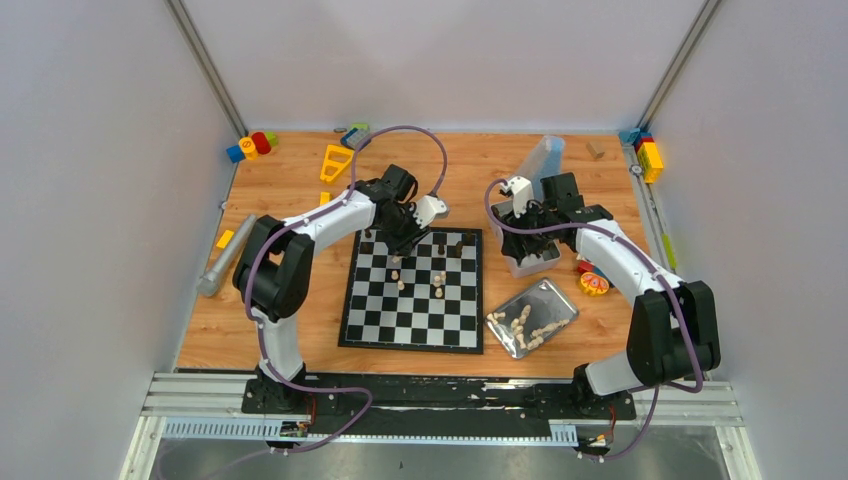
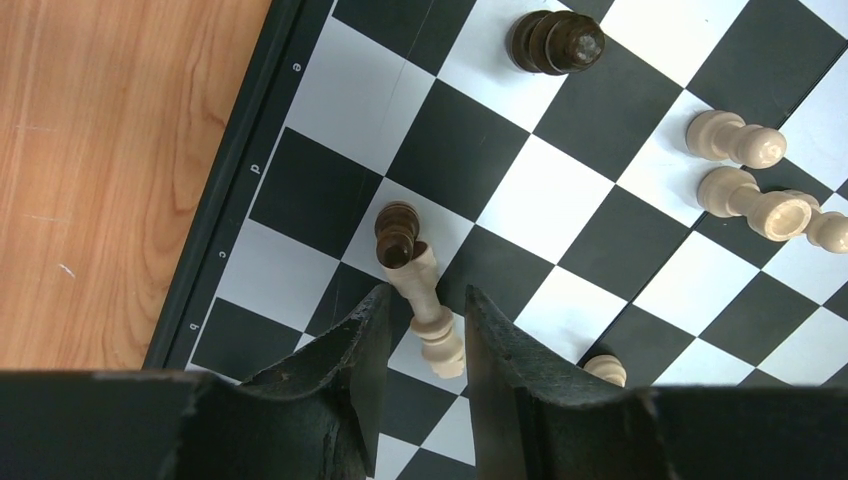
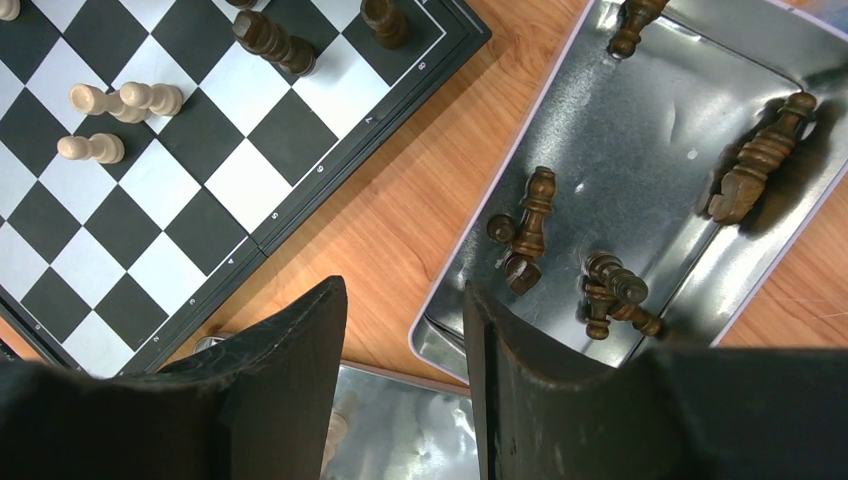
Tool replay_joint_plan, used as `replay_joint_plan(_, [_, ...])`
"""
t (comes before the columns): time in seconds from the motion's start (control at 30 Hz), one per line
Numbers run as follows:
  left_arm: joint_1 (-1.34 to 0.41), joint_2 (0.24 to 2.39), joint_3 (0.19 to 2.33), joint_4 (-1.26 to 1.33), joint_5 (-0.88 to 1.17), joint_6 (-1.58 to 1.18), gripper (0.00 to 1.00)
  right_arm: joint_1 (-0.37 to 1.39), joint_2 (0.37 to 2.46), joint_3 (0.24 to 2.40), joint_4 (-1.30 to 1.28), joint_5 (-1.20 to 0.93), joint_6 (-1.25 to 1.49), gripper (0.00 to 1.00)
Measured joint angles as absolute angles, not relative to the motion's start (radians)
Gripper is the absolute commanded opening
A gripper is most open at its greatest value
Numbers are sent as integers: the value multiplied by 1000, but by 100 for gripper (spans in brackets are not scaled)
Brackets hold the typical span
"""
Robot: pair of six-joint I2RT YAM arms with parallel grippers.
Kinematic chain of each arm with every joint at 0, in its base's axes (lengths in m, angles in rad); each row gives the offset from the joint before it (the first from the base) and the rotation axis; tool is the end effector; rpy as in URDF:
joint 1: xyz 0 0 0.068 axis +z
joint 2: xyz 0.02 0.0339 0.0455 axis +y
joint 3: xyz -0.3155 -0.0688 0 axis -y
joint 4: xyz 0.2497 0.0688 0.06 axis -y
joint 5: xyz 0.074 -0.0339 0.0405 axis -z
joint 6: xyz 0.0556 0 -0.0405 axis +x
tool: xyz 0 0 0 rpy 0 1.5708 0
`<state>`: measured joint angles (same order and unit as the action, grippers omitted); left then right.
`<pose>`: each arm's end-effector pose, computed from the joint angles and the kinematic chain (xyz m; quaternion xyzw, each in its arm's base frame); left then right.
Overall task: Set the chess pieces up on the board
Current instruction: Pick up the chess piece from the chessboard.
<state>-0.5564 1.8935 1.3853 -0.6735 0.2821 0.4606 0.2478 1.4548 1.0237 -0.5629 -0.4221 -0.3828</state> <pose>0.3448 -0.2327 0.2257 0.4967 0.8353 -0.1469 0.1846 0.2886 0.0965 0.2725 -0.3473 0.8727 0.1816 0.2910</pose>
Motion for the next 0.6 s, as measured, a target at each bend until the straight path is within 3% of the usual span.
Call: replay_joint_plan(0.6, [-564,1893,1364,-672,278,464,38,247,1455,1012,-563,-422,-383,47])
